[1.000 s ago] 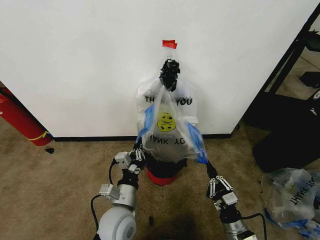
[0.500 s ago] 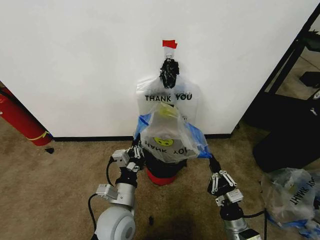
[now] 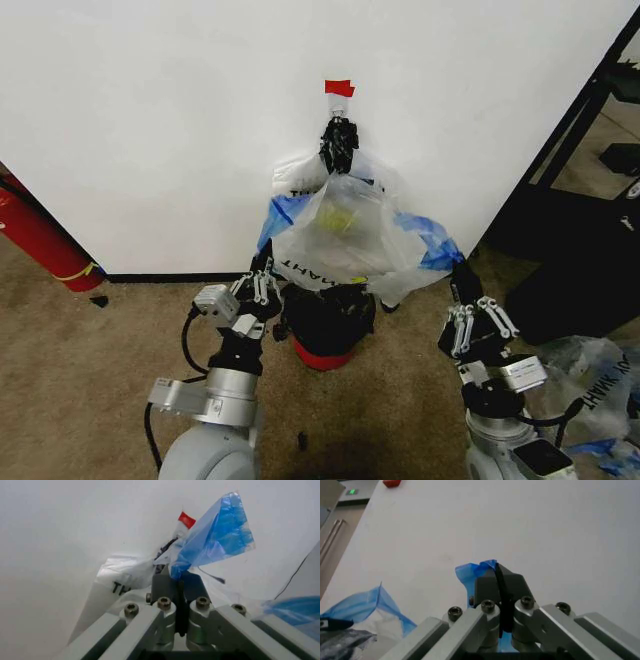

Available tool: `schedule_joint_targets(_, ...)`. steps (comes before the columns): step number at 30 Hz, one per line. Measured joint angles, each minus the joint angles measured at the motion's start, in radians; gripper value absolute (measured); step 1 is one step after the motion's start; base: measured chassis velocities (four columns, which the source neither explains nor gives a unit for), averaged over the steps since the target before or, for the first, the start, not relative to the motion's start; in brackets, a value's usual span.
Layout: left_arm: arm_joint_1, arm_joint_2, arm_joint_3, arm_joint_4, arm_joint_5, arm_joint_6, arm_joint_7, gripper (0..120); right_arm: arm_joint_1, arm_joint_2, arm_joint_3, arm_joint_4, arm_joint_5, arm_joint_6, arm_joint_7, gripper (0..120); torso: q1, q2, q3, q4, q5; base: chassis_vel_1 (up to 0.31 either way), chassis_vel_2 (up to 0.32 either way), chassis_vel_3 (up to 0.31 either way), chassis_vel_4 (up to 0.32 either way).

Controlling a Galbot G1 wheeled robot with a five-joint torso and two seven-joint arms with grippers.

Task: Pick up the garbage bag from the wall and place it over the trash bin.

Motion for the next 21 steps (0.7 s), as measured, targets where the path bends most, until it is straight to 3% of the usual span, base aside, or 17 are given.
schedule_joint_targets(4, 0.003, -0.001, 0.002, 0.000, 0.001, 0.005, 0.000, 0, 0.002, -0.003, 0.003, -0.012, -0.008, -0.009, 0.000, 0, 0.000, 0.000, 0.000, -0.0002, -0.0001, 0.000, 0.000, 0.000, 0.000)
schedule_joint_targets(9, -0.019, -0.007, 0.004, 0.111, -0.012, -0.001, -0.009, 0, 0.060, -0.003, 0.002, -0.161, -0.024, -0.003, 0.000, 0, 0.000, 0.000, 0.000, -0.0001, 0.0000, 0.000, 0.000, 0.000, 0.000)
schedule_joint_targets(21, -0.071, -0.022, 0.018, 0.261, -0.073, 0.009, -0.028, 0, 0.134, -0.003, 0.024, -0.337, -0.033, 0.025, 0.001, 0, 0.000, 0.000, 0.000, 0.0000, 0.0001, 0.000, 0.000, 0.000, 0.000)
